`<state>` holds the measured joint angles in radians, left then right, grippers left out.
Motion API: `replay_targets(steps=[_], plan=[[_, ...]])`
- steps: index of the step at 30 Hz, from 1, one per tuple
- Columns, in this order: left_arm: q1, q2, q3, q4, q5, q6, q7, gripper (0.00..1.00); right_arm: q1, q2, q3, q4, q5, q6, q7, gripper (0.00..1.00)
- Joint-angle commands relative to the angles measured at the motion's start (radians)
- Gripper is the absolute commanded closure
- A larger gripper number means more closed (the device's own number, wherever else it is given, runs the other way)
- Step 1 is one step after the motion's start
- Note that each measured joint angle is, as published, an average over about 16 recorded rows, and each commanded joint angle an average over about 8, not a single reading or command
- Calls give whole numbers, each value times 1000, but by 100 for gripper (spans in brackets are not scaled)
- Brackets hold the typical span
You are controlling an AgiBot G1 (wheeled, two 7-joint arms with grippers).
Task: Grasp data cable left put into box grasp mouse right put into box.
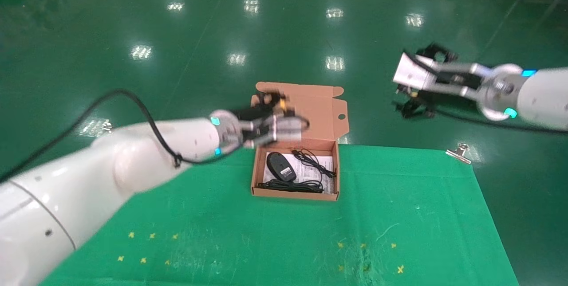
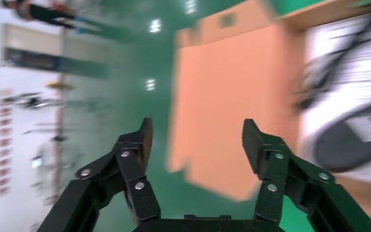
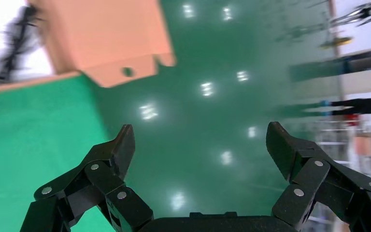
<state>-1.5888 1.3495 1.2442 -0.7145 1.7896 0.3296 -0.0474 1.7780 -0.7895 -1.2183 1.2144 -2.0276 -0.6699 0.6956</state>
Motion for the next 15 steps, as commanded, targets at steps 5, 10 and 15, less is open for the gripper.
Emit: replay_targets(steps=[5, 10, 15], plan=[[-42, 1, -6, 23, 9, -30, -10, 0, 36, 3, 21, 5, -9, -22, -11, 0], [-17, -35, -56, -2, -43, 27, -17, 0, -1, 12, 76, 11, 64, -71, -39, 0], [30, -95, -136, -50, -132, 127, -28, 0, -64, 27, 153, 16, 174, -138, -81, 0]])
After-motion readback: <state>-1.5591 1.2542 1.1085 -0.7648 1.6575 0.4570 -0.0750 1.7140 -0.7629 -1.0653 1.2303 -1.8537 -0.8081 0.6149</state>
